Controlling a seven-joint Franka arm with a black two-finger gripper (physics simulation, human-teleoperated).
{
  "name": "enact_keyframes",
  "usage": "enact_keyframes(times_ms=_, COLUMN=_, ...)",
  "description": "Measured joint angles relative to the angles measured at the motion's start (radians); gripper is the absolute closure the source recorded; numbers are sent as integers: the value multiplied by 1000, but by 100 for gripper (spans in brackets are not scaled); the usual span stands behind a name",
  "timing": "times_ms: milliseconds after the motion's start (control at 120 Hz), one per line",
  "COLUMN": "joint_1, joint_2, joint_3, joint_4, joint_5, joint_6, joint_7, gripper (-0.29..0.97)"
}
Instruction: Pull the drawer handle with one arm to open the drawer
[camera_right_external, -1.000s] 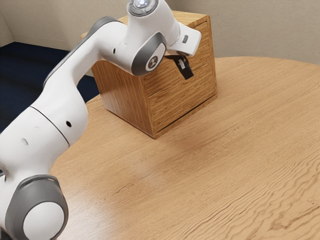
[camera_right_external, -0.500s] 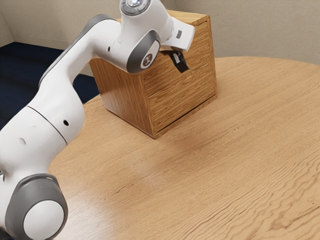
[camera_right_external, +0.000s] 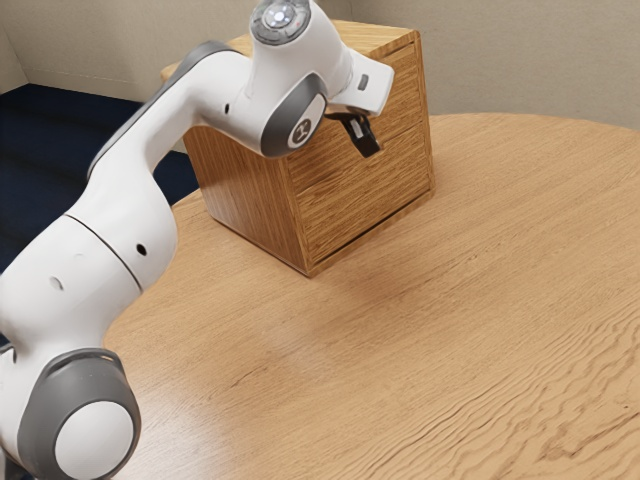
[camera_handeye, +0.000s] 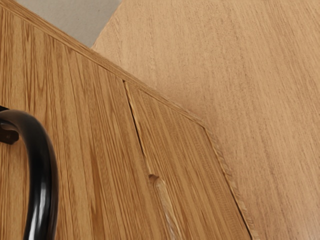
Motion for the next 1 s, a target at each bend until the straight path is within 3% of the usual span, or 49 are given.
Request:
enact_keyframes(times_ms=292, joint_1=-9, joint_2=1, joint_3=1, joint_4=0, joint_5=-17, joint_6=2, joint_7=-5, gripper=-7)
enact_keyframes(times_ms=383, joint_1=-12, joint_2=1, joint_3=0, joint_4=0, joint_5=-20, joint_6=2, joint_7=-7, gripper=-1)
enact_keyframes(times_ms=1000, joint_1=-80, joint_2=8, joint_3=0, joint_4=1, joint_5=-36, joint_6=1, joint_7=-27, gripper=0)
